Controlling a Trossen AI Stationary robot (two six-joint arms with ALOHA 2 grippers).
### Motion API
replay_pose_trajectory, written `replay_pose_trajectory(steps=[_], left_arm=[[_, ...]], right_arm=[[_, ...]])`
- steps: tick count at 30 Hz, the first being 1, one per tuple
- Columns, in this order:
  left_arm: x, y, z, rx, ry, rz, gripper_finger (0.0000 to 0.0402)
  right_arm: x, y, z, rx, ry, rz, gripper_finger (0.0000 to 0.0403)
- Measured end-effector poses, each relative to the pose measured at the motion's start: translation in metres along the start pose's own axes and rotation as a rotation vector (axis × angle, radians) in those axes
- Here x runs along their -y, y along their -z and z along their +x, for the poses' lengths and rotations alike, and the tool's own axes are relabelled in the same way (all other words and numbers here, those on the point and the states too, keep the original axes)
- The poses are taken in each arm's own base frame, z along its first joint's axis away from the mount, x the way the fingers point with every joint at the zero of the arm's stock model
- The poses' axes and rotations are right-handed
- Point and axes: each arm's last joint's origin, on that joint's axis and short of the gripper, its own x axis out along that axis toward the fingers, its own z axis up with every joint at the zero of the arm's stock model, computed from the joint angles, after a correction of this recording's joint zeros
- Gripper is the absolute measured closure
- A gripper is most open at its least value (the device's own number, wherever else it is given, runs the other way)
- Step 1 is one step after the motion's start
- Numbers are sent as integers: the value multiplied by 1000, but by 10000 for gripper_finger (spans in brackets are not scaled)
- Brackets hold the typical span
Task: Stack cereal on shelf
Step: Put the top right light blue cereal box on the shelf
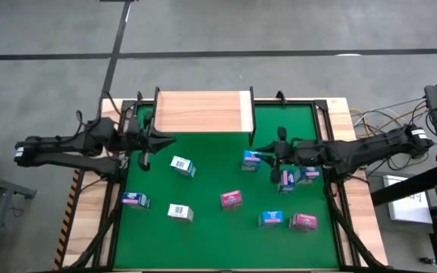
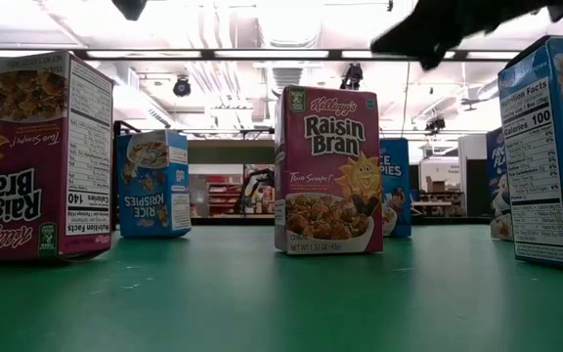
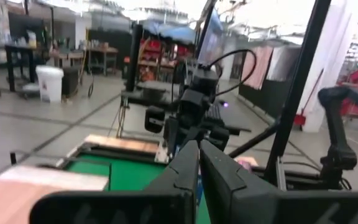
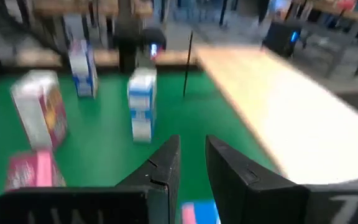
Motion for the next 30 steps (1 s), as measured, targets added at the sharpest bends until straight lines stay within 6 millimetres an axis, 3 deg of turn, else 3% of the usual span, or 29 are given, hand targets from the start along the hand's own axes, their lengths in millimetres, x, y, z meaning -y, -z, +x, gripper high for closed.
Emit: replay_pose_trajectory(steps=[6,13,19,24,30], left_arm=[[-1,9,15,-104,-15,-7,401],[-4,26,24,-144,-40,-27,402],[-7,30,28,-123,-103,-28,401],[-12,27,29,-41,-302,-139,401],[-22,28,23,82,-661,-307,401]], right_arm=[[-6,8,19,-79,2,-27,335],[-9,-16,30,-232,32,-9,323],[-9,-37,34,-421,63,21,265],[-11,-46,37,-580,85,-2,208],[-13,-45,44,-682,87,-51,158]])
